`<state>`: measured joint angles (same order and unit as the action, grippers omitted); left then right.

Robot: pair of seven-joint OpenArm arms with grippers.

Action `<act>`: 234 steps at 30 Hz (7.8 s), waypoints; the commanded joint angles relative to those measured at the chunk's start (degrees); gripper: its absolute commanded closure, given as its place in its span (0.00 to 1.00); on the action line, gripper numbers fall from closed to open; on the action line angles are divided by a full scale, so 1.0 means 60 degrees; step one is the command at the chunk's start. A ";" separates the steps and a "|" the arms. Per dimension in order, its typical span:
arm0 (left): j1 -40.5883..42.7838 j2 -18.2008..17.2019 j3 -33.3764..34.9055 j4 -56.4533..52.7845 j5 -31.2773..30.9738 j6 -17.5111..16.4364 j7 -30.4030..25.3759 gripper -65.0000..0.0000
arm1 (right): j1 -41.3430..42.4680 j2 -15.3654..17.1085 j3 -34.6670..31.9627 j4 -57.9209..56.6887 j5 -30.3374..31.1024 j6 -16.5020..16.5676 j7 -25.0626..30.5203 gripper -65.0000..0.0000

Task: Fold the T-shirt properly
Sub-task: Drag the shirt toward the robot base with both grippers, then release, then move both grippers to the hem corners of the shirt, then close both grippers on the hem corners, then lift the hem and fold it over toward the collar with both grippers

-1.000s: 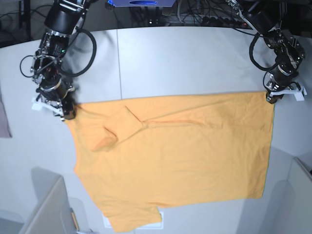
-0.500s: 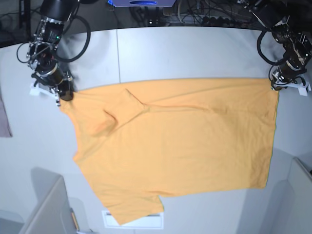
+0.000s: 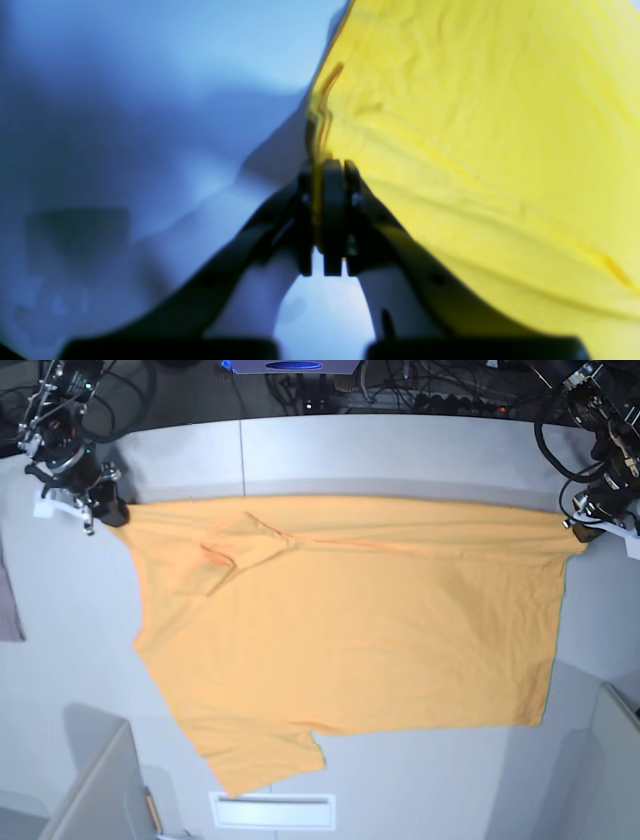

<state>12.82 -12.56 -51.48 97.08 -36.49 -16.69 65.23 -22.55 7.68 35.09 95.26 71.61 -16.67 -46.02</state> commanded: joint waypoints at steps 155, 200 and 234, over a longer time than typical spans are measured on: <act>-0.9646 -0.2208 0.6346 -1.3974 0.5137 0.0019 -0.6865 0.04 | 1.1941 0.0236 -0.8596 -1.4800 -0.5511 0.4704 0.6256 1.00; -0.5704 -0.2295 0.6302 -0.6282 0.2353 -0.0508 -0.3817 1.00 | 0.8556 0.1613 -0.6002 -0.7328 -0.5481 0.4660 0.2886 1.00; -0.1792 -0.2266 0.3504 -0.0114 0.2338 -0.1036 -0.0901 1.00 | 0.3472 0.0866 -0.1211 0.0365 -0.5423 0.4719 -0.2096 1.00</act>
<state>2.46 -24.82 -29.91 95.35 -22.81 -23.00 60.71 -2.33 11.81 27.24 96.33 38.79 11.57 -59.99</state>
